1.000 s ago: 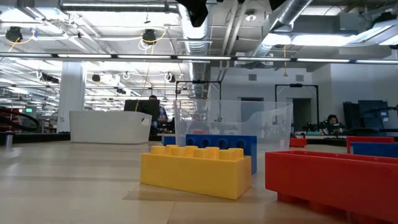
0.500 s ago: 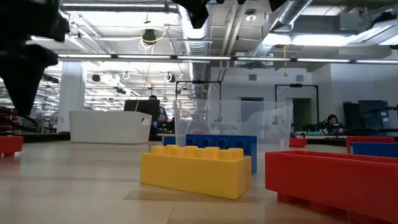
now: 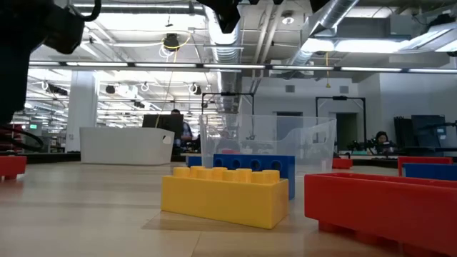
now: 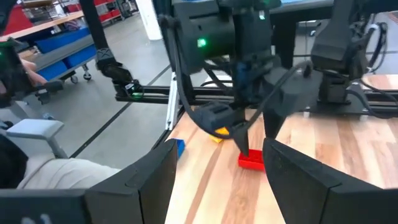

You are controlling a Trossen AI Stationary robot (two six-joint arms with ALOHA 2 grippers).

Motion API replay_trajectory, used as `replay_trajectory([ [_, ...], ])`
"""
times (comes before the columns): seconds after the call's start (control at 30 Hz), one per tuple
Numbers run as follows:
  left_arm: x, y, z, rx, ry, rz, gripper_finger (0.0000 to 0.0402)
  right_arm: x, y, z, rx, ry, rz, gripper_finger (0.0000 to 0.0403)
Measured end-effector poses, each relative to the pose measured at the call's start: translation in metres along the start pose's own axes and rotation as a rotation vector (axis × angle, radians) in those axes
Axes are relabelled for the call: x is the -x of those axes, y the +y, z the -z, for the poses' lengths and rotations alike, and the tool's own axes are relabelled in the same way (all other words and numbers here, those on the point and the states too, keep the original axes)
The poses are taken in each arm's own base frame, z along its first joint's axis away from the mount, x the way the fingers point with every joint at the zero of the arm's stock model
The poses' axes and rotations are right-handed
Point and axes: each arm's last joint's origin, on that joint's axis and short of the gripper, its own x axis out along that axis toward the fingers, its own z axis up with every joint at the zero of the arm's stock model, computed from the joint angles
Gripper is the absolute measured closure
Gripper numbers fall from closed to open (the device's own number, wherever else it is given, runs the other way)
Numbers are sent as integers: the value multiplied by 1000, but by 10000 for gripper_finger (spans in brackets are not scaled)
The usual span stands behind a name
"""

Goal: Sort & place blocks by color
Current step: Put the red game piece into the transparent bin

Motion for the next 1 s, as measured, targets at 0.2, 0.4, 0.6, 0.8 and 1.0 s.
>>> replay_trajectory([
  [0.2, -17, -7, 7, 38, 37, -38, 135, -2, 7, 1, 9, 6, -19, 143],
  [0.4, -11, -6, 15, 116, -3, -14, 113, -2, 9, 2, 14, 9, -26, 143],
  [0.6, -18, -7, 22, 177, -9, -44, 109, -2, 9, 2, 15, 8, -26, 143],
  [0.8, -33, -4, 26, 184, -16, -146, 109, -2, 10, 2, 15, 9, -27, 143],
  [1.0, -49, -1, 25, 188, 3, -128, 109, -2, 10, 2, 17, 8, -27, 143],
])
